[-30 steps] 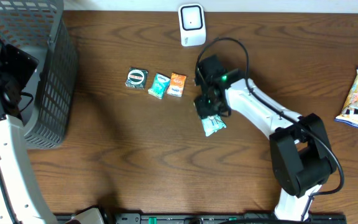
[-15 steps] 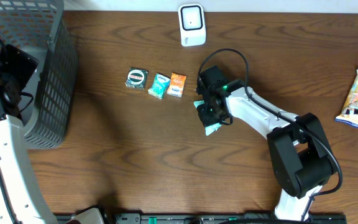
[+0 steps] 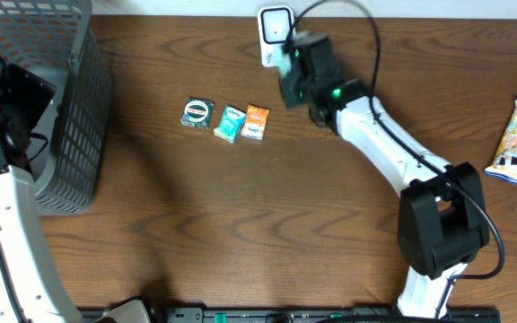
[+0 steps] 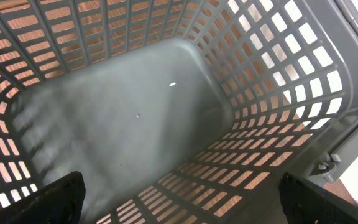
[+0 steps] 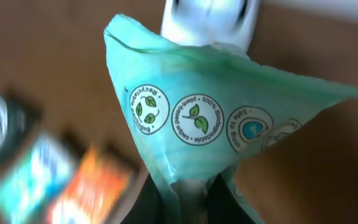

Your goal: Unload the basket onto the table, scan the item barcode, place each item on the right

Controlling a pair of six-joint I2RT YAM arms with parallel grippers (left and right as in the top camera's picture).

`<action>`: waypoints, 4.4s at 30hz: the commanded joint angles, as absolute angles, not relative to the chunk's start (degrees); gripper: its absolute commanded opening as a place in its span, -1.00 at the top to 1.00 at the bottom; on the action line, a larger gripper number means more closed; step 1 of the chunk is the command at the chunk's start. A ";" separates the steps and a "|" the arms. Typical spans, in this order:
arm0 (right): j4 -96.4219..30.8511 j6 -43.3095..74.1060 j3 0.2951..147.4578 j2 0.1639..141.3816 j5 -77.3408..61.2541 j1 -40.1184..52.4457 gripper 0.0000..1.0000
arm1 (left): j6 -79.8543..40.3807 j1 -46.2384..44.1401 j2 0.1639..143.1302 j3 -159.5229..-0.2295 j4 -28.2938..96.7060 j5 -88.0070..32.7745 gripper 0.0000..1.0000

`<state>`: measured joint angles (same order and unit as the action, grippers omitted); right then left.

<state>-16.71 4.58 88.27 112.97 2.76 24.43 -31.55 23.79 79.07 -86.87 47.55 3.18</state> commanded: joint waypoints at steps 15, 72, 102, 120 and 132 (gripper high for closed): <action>-37.21 9.15 144.81 143.87 -10.70 19.59 0.88 | -31.81 23.99 79.09 -87.22 47.55 3.70 -0.95; -78.65 12.29 137.58 141.27 17.02 -21.98 -0.18 | -31.81 23.99 79.09 -87.22 47.55 3.70 -0.95; -75.31 6.31 132.92 134.65 -32.60 0.23 -0.66 | -31.81 23.99 79.09 -87.22 47.55 3.70 -0.95; -46.39 33.19 109.86 134.65 -30.85 22.37 -0.47 | -31.81 23.99 79.09 -87.22 47.55 3.68 -0.95; -41.12 36.40 103.92 134.74 -28.40 24.25 -0.21 | -31.81 23.99 79.09 -87.22 47.55 3.70 -0.95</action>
<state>-42.28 34.15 105.43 134.85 -29.08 23.59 -31.53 23.79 79.07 -86.87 47.55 3.18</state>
